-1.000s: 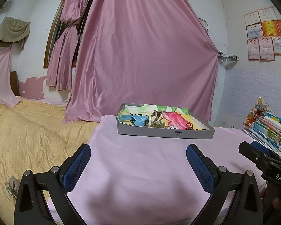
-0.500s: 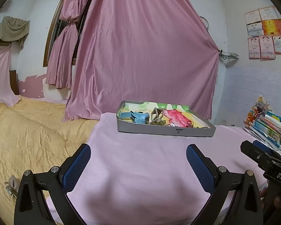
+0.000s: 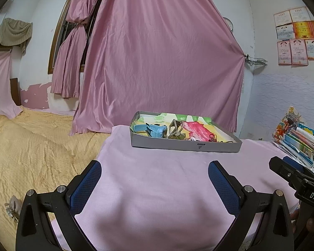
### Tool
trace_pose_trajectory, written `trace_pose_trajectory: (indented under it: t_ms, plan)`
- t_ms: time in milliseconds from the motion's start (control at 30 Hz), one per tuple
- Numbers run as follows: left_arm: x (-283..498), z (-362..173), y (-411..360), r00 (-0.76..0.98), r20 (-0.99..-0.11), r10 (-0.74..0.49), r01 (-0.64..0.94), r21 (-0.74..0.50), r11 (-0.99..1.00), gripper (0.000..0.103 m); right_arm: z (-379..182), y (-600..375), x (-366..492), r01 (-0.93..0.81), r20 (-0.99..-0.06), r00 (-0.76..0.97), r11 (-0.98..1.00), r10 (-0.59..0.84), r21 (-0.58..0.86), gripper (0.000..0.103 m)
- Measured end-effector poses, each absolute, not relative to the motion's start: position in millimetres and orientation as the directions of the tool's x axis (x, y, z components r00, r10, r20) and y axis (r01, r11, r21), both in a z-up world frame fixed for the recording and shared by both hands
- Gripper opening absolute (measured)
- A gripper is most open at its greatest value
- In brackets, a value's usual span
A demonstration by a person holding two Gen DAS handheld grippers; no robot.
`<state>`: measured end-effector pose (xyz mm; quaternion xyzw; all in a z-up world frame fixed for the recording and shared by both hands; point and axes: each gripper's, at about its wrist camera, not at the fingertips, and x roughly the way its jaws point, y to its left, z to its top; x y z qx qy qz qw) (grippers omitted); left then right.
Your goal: Organize jewelry
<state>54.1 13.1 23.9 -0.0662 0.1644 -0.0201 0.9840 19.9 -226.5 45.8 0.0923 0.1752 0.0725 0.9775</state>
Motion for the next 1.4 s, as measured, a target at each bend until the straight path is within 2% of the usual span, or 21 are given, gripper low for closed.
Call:
trace_pose_trajectory:
  t_ms: [1400]
  plan:
    - [54.5, 22.0, 12.2, 0.943, -0.327, -0.064, 0.019, -0.138, 0.990, 0.103, 41.2, -222.8, 22.4, -0.108, -0.341, 0.922, 0.969, 0.182, 0.223, 0.099]
